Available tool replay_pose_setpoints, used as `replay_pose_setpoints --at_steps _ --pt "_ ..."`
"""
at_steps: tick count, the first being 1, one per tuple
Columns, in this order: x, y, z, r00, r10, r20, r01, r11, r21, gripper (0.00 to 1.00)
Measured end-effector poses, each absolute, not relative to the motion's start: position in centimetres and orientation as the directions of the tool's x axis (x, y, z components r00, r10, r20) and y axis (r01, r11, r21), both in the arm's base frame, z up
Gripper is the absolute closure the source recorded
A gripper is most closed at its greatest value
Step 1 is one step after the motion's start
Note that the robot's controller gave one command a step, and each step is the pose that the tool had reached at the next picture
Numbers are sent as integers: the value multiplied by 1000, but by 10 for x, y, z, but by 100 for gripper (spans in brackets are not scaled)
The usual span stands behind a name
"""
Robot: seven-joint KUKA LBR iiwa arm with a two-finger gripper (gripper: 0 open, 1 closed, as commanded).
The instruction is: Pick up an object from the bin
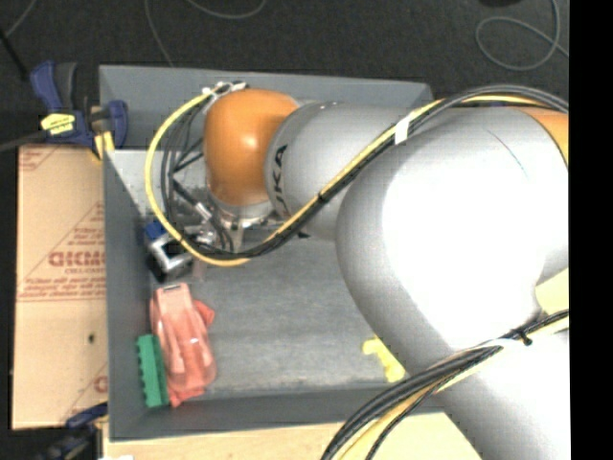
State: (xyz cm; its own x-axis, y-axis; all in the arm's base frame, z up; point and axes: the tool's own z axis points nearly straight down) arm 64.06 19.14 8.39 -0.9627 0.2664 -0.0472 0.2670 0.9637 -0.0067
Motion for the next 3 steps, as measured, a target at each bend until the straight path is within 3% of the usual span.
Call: replay_pose_setpoints --at_steps 2,3 --pt "640 190 87 -962 268 -47 268 963 -7 100" --pt "639 189 101 -962 268 -43 269 963 -11 100"
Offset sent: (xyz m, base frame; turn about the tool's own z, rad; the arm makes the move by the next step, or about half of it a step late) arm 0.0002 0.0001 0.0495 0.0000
